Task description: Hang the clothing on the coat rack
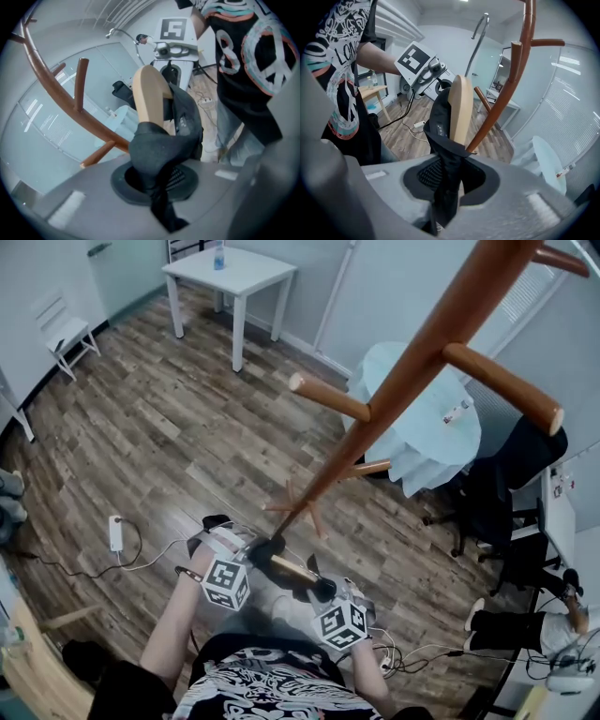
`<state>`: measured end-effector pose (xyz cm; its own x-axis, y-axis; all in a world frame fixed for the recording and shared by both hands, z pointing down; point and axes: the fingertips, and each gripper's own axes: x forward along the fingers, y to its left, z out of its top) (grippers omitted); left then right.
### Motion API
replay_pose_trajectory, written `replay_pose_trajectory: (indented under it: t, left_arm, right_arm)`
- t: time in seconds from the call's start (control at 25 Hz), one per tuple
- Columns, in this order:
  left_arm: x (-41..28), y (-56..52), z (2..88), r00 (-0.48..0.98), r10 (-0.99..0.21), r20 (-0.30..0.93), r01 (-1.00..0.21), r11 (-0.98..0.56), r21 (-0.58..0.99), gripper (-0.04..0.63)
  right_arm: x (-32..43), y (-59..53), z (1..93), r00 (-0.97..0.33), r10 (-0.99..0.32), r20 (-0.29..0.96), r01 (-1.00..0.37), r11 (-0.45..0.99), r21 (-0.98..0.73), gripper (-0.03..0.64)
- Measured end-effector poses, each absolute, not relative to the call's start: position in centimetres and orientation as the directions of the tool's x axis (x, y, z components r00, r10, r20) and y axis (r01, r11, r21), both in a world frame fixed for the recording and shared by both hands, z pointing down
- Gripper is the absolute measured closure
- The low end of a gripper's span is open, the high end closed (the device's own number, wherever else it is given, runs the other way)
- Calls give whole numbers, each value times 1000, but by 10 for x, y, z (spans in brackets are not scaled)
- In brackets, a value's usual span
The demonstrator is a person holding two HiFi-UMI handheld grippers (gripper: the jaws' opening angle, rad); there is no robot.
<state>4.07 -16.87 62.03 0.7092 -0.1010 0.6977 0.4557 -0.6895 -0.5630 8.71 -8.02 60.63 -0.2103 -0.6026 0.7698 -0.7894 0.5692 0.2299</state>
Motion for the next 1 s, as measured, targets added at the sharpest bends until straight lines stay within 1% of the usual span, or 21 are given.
replay_pose_trajectory:
  t: [0.44,1.0]
  left_arm:
    - [40,-196,655,692,14,722,552,-655,-516,588]
    - [48,-227,680,617,188,764,697,-581,-420,588]
  right_arm:
    - [76,-105,634,-187,-583,790,-829,525,192,545]
    - [66,-132,649,-155,-573,805,-896,424,129,545]
